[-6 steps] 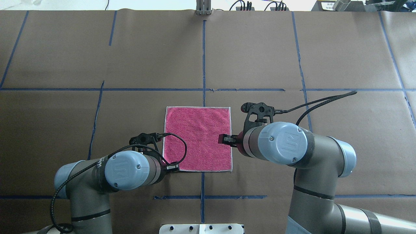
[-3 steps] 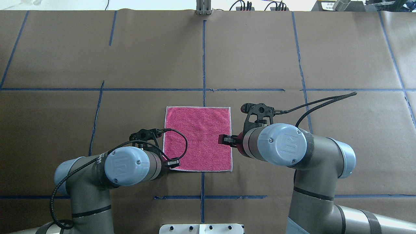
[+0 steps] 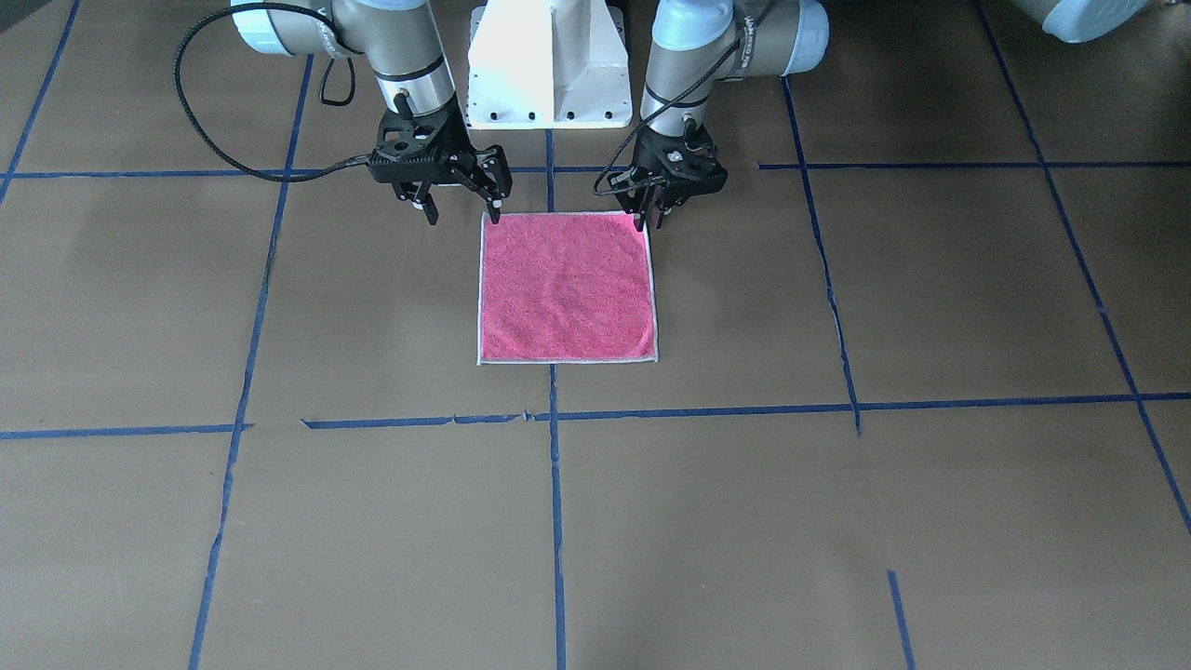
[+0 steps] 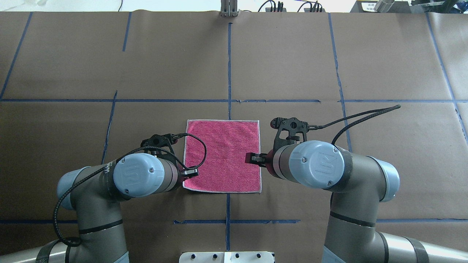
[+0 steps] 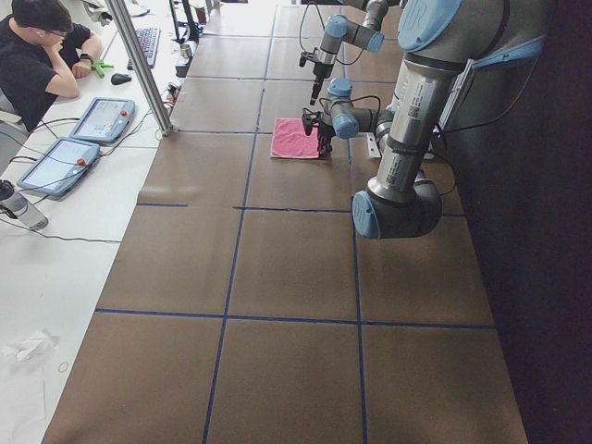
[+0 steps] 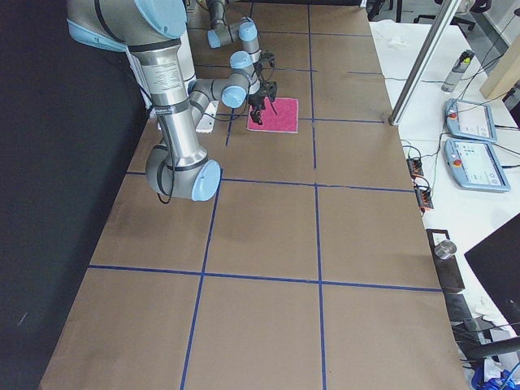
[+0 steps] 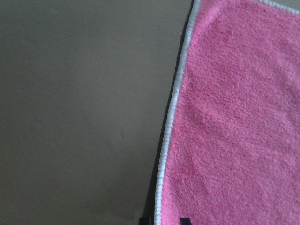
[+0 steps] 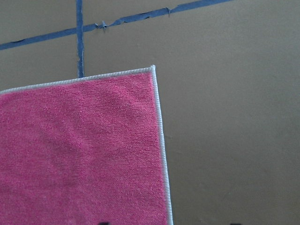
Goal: Fold towel twice with both arms
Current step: 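Lower the left gripper onto its corner while the right gripper shifts nearer the robot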
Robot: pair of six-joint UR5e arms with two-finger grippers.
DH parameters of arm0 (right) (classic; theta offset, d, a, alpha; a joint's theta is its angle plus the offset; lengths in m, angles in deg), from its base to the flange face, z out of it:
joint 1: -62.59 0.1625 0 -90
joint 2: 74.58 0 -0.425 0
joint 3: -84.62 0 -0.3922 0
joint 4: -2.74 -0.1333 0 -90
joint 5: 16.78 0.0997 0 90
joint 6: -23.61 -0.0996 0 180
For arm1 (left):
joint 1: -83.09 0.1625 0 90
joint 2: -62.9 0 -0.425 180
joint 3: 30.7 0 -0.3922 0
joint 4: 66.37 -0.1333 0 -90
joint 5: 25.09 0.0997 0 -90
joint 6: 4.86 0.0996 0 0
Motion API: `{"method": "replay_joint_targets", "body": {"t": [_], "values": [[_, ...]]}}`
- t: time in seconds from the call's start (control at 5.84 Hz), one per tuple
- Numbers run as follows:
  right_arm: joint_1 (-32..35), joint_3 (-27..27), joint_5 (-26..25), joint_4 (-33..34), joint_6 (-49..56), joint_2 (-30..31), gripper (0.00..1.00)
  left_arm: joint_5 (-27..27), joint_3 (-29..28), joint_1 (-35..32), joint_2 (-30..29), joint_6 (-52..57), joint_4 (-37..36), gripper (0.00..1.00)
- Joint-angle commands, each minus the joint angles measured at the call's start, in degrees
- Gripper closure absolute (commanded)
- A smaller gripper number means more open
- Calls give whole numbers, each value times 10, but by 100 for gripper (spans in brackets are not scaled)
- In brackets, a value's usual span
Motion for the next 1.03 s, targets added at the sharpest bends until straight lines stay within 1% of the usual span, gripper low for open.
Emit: {"method": "replay_joint_targets", "body": {"t": [0.0, 0.34, 0.51, 0.68, 0.86], "values": [[-3, 0, -2, 0, 0, 2, 11, -3, -7, 4, -1, 0, 2, 66], [-5, 0, -5, 0, 0, 2, 11, -2, -10, 12, -5, 0, 2, 67], [-5, 0, -5, 0, 0, 3, 11, -2, -10, 12, -8, -1, 1, 82], [-6, -1, -7, -1, 0, 3, 10, -2, -10, 12, -8, -1, 1, 93], [-13, 1, -21, -1, -1, 1, 10, -1, -9, 12, -8, -1, 1, 98]]}}
